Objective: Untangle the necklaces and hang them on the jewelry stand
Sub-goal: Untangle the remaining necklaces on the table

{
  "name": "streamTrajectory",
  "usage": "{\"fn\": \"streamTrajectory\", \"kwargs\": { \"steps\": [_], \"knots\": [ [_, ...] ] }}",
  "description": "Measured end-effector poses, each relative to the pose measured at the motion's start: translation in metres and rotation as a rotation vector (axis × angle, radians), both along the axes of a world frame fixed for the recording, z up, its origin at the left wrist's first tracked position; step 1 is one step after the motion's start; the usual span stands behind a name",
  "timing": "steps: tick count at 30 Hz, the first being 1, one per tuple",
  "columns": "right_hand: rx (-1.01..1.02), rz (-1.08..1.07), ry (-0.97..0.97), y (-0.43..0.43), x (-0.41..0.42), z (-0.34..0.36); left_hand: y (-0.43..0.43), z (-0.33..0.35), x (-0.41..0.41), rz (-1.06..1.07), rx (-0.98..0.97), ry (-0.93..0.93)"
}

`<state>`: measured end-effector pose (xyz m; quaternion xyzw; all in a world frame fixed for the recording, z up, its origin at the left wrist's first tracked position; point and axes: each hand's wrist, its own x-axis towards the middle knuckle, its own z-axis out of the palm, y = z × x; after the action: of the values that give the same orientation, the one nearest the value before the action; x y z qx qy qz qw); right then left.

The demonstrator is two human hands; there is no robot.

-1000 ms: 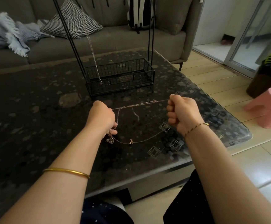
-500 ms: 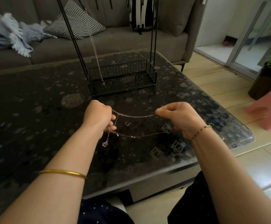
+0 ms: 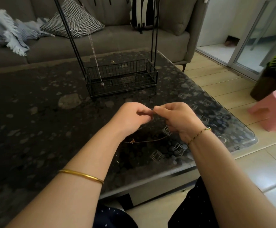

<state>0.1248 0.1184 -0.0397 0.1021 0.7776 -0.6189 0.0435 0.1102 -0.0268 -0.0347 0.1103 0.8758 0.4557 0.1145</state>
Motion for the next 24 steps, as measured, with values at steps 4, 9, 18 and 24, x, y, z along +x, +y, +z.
{"fn": "streamTrajectory", "kwargs": {
  "steps": [4,9,18,24],
  "knots": [
    [-0.016,-0.011,0.012,0.0011,-0.0021,-0.0031,0.0027,0.0010,0.0008,0.030,0.050,-0.051],
    [0.044,-0.038,0.023,-0.0009,-0.0036,-0.0035,0.0031,0.0038,0.0022,0.109,0.059,-0.050],
    [0.096,-0.029,0.056,-0.0032,-0.0015,-0.0014,0.0025,0.0075,0.0004,0.188,0.048,-0.012],
    [0.122,0.006,0.110,-0.0019,-0.0004,0.0013,-0.0049,0.0091,0.0014,0.189,0.037,0.052]
  ]
}}
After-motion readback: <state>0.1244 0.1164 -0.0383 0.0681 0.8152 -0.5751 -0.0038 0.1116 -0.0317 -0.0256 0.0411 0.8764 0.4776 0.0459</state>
